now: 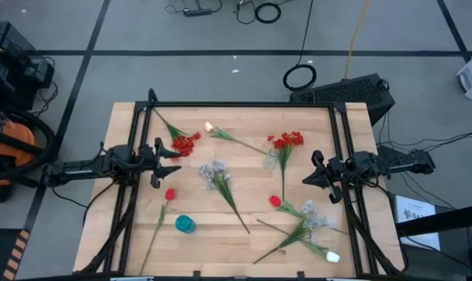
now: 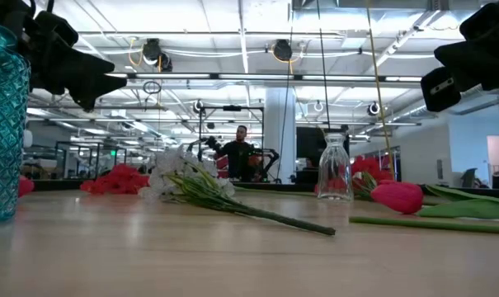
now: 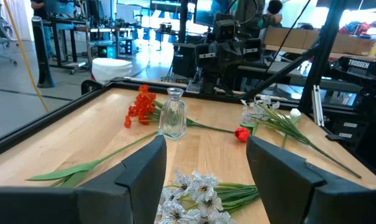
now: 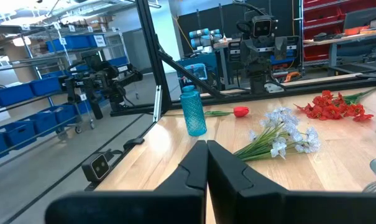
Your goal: Sort flowers into vase by color
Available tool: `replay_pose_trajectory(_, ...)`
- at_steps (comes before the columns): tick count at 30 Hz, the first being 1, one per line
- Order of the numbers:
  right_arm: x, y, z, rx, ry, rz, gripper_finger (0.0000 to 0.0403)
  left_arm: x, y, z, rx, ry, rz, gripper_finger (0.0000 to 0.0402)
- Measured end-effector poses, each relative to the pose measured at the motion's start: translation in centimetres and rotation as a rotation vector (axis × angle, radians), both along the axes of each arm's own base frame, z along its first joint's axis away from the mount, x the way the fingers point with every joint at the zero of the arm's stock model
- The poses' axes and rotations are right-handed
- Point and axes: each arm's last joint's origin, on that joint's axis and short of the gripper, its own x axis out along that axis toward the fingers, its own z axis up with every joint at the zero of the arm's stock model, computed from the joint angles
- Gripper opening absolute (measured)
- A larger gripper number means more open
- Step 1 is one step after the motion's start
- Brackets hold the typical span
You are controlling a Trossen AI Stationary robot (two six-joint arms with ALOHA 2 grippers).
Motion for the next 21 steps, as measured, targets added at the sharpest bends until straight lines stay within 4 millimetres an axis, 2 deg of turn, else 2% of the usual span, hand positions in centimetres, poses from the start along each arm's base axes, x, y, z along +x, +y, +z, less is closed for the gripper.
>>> replay_pose_trajectory(21, 0.01, -0.05, 0.08, -0.014, -0.014, -0.019, 0.0, 0.0, 0.0, 0.0, 0.0, 0.0, 0.0, 0.0228)
